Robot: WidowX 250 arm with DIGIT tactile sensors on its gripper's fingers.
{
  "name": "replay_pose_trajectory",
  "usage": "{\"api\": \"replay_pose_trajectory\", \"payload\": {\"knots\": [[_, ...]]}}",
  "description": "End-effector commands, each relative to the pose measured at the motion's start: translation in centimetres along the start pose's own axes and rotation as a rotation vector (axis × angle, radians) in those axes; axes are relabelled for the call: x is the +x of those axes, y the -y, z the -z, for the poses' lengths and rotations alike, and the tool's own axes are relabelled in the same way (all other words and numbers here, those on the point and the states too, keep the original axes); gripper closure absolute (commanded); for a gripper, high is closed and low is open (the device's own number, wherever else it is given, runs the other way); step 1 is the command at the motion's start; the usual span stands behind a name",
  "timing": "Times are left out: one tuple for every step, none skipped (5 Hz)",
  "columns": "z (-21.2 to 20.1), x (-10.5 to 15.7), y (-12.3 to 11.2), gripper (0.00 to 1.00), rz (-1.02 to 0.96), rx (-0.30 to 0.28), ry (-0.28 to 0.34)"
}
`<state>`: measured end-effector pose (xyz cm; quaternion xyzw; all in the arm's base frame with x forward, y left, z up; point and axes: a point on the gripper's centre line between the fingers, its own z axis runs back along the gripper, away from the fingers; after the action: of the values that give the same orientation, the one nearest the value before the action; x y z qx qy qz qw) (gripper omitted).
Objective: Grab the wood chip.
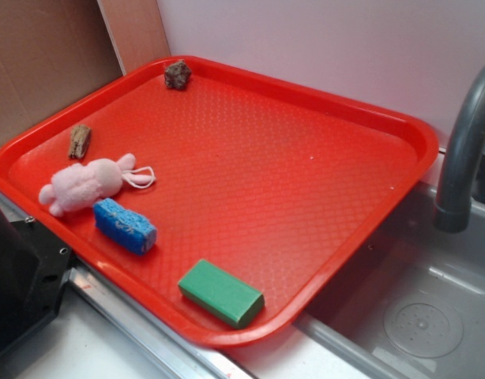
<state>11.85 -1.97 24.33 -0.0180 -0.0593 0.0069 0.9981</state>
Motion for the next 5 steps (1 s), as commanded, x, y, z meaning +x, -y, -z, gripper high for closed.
{"api": "replay_pose_trajectory", "payload": {"knots": [[0.0, 0.0, 0.0, 0.0, 0.0, 0.0, 0.0], [3.7, 2.2, -4.2, 0.0, -0.176, 0.169, 0.062], [6.0, 3.4, -9.1, 0.0, -0.338, 0.169, 0.091], [9.4, 3.2, -12.9, 0.0, -0.535, 0.156, 0.101], [12.7, 3.0, -14.9, 0.0, -0.65, 0.158, 0.092]]}}
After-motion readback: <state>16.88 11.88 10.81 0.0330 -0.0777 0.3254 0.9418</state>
